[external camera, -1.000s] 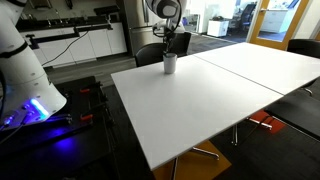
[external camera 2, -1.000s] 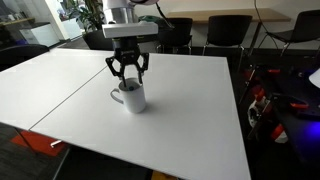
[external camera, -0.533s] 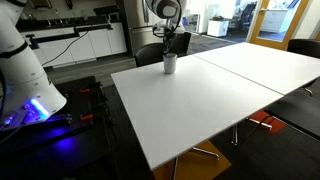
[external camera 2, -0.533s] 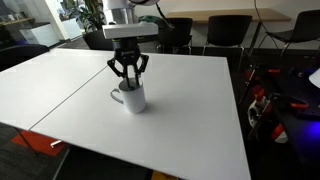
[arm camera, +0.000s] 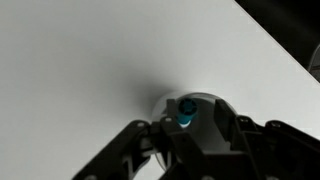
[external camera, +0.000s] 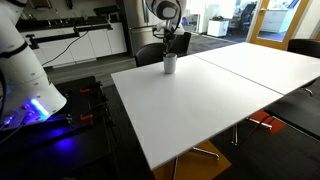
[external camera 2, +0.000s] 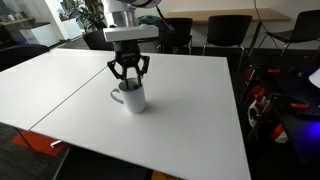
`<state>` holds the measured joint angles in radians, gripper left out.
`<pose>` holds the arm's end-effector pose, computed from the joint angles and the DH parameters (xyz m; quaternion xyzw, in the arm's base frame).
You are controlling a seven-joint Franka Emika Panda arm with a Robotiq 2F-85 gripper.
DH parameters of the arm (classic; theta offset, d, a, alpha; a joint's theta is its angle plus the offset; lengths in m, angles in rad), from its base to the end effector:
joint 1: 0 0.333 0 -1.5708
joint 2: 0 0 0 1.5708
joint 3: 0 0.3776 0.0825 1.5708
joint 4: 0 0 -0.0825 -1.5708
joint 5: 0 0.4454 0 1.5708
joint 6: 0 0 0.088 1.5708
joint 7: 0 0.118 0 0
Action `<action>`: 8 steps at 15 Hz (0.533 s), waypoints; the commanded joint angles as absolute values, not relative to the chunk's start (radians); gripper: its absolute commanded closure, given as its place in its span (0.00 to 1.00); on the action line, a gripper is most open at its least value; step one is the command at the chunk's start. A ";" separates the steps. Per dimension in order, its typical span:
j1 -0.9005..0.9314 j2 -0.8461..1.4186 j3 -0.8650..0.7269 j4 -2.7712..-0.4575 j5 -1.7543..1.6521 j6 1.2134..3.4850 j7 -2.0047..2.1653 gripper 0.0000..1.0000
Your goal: Remove the marker from the cup and put it on the table , and then move the cup to the center
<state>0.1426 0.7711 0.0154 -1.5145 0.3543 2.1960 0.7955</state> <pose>0.7798 0.1378 0.1935 -0.8980 0.4136 0.1052 0.1072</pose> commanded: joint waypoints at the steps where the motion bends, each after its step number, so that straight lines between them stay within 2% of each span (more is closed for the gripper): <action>1: 0.151 0.786 0.014 -1.491 0.342 2.197 0.831 0.68; 2: 0.152 0.787 0.013 -1.489 0.341 2.196 0.831 0.81; 4: 0.152 0.789 0.013 -1.487 0.340 2.194 0.831 0.97; 5: 0.152 0.789 0.013 -1.485 0.340 2.193 0.831 1.00; 6: 0.152 0.790 0.013 -1.484 0.340 2.193 0.831 0.95; 8: 0.151 0.785 0.013 -1.486 0.341 2.190 0.831 0.95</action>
<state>0.1439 0.7763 0.0155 -1.5090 0.3543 2.1959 0.7955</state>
